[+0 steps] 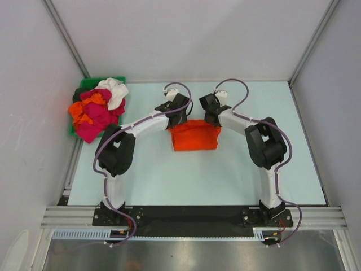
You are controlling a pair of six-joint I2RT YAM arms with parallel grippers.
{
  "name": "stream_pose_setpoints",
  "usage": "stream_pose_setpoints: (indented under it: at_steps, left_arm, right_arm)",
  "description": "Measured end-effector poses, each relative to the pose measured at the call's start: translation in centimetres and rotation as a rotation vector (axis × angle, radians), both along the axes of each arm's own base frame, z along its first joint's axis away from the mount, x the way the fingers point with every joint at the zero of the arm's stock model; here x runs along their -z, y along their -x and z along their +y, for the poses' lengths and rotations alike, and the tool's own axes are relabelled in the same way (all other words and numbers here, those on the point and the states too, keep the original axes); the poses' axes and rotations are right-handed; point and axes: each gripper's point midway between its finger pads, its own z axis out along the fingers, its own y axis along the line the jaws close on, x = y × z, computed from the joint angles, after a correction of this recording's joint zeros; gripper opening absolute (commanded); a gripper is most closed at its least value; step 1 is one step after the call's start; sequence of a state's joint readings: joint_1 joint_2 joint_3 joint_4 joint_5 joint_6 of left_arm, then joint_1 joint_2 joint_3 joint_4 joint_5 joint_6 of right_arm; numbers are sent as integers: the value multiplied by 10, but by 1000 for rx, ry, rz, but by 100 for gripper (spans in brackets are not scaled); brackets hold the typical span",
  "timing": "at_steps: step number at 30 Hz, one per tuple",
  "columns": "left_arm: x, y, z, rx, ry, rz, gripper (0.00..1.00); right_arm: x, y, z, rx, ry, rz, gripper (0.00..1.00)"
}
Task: Fold and stack the t-shirts
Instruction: Fold the long partially folded tshirt into a neat square, then smooth out wrinkles on the folded tshirt
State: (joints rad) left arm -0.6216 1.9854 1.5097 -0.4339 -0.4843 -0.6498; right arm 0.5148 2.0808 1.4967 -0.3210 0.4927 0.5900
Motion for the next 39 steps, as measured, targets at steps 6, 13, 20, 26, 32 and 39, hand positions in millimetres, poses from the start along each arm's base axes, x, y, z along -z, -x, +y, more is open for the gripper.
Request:
stream_pose_setpoints:
  at_steps: [6,13,20,26,32,39]
  left_arm:
    - [-35,-1,1,8,20,-66,67]
    - [-61,17,-15,47,63,-122,55]
    - [-28,37,-34,101,56,-57,54]
    - [5,35,-41,113,49,1,53]
    - [26,34,-42,93,81,44,51]
    - [46,49,-37,70,97,85,51]
  right_arm:
    - [-34,1,0,-8,17,-61,42]
    - [-75,37,31,-88,-42,-136,12]
    - [-14,62,47,-137,-21,-6,9]
    - [21,59,45,-112,-36,71,9]
    - [25,56,43,-85,-91,90,9]
    - [21,56,43,-84,-117,78,16]
